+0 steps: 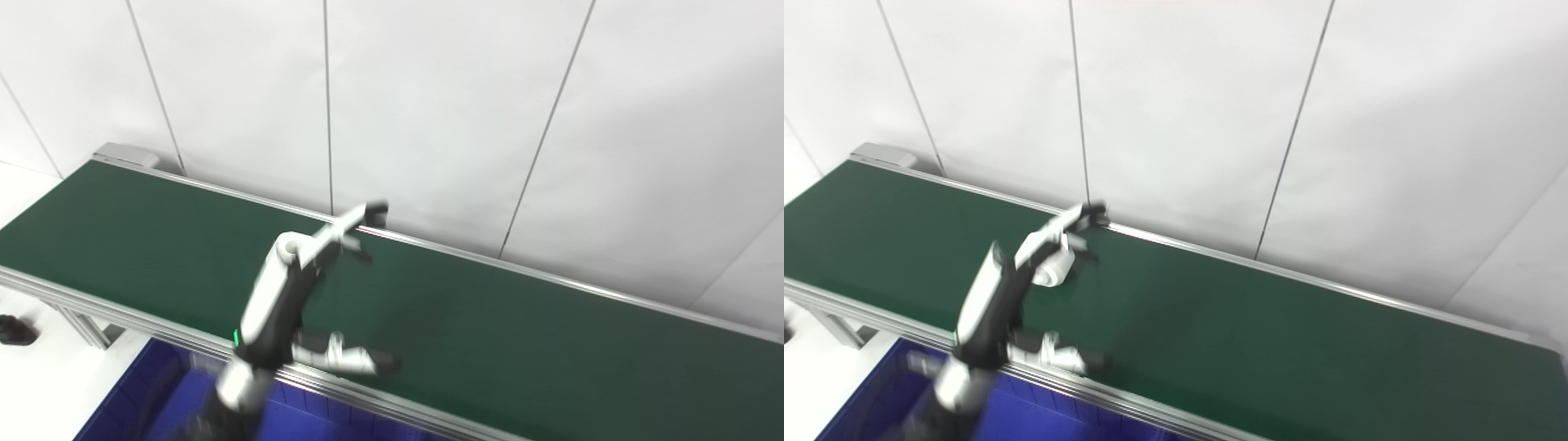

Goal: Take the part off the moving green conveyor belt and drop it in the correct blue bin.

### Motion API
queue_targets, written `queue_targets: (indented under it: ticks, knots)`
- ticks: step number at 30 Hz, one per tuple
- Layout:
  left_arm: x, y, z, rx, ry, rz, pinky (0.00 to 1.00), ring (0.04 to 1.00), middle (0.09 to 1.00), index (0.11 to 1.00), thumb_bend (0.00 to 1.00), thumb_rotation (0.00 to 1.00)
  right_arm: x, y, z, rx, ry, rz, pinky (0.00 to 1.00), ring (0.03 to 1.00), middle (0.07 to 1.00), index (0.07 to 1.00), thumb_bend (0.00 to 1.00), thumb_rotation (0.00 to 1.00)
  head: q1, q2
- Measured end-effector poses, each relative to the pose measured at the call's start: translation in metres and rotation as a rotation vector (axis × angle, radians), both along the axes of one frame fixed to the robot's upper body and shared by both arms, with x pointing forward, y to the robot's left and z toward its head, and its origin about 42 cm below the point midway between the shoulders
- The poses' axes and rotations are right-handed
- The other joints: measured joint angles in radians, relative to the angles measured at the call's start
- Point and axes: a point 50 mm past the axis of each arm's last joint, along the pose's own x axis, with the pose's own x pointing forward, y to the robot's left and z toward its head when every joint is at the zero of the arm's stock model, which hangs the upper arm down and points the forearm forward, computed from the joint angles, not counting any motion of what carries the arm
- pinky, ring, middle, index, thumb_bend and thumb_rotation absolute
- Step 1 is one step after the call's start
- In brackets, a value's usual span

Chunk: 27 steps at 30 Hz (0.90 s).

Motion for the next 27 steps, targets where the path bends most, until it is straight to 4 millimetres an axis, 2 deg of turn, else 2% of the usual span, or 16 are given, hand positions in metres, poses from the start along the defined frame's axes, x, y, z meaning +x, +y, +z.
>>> queue_targets:
  ticks: [3, 7, 10, 12, 13, 14, 18, 20, 23, 27]
  knots:
    - [0.016, 0.008, 0.007, 0.122, 0.057, 0.013, 0.77, 0.945, 0.993, 0.986, 0.94, 0.45, 0.002, 0.002, 0.003, 0.005, -0.011, -0.002, 1.0, 1.0, 1.0, 1.0, 0.85, 1.0, 0.0, 0.003]
    - [0.044, 0.026, 0.029, 0.277, 0.025, 0.03, 0.78, 0.95, 0.996, 0.97, 0.97, 0.36, 0.004, 0.007, 0.005, 0.011, -0.022, 0.001, 1.0, 1.0, 1.0, 1.0, 0.84, 1.0, 0.002, 0.006]
    - [0.07, 0.04, 0.041, 0.41, 0.031, 0.044, 0.75, 0.935, 0.984, 0.965, 1.0, 0.34, 0.004, 0.007, 0.005, 0.012, -0.023, 0.003, 1.0, 1.0, 1.0, 1.0, 0.85, 1.0, 0.0, 0.006]
    - [0.083, 0.047, 0.045, 0.507, 0.044, 0.058, 0.85, 0.95, 0.973, 0.952, 1.0, 0.33, 0.003, 0.006, 0.005, 0.011, -0.021, 0.003, 1.0, 1.0, 1.0, 1.0, 0.85, 1.0, -0.002, 0.009]
    - [0.09, 0.05, 0.046, 0.566, 0.052, 0.064, 0.9, 0.955, 0.969, 0.941, 1.0, 0.28, 0.003, 0.006, 0.006, 0.011, -0.021, 0.003, 1.0, 1.0, 1.0, 1.0, 0.85, 1.0, -0.002, 0.008]
    - [0.098, 0.053, 0.045, 0.625, 0.064, 0.07, 0.92, 0.948, 0.957, 0.923, 1.0, 0.25, 0.003, 0.007, 0.007, 0.013, -0.024, 0.004, 1.0, 1.0, 1.0, 1.0, 0.85, 1.0, -0.002, 0.008]
    - [0.125, 0.07, 0.04, 0.831, 0.094, 0.099, 0.9, 0.932, 0.942, 0.909, 1.0, 0.25, 0.007, 0.009, 0.009, 0.017, -0.04, 0.007, 1.0, 1.0, 1.0, 1.0, 0.86, 1.0, -0.008, 0.011]
    - [0.134, 0.074, 0.037, 0.888, 0.103, 0.1, 0.89, 0.925, 0.934, 0.894, 1.0, 0.26, 0.007, 0.011, 0.009, 0.02, -0.039, 0.006, 1.0, 1.0, 1.0, 1.0, 0.86, 1.0, -0.011, 0.012]
    - [0.146, 0.075, 0.028, 0.965, 0.136, 0.064, 0.92, 0.948, 0.951, 0.913, 1.0, 0.28, 0.007, 0.011, 0.009, 0.022, -0.039, 0.006, 1.0, 1.0, 1.0, 1.0, 0.85, 1.0, -0.012, 0.014]
    - [0.159, 0.077, 0.012, 1.04, 0.256, 0.008, 0.92, 0.938, 0.941, 0.907, 1.0, 0.29, 0.007, 0.011, 0.009, 0.023, -0.038, 0.006, 1.0, 1.0, 1.0, 1.0, 0.86, 1.0, -0.015, 0.017]
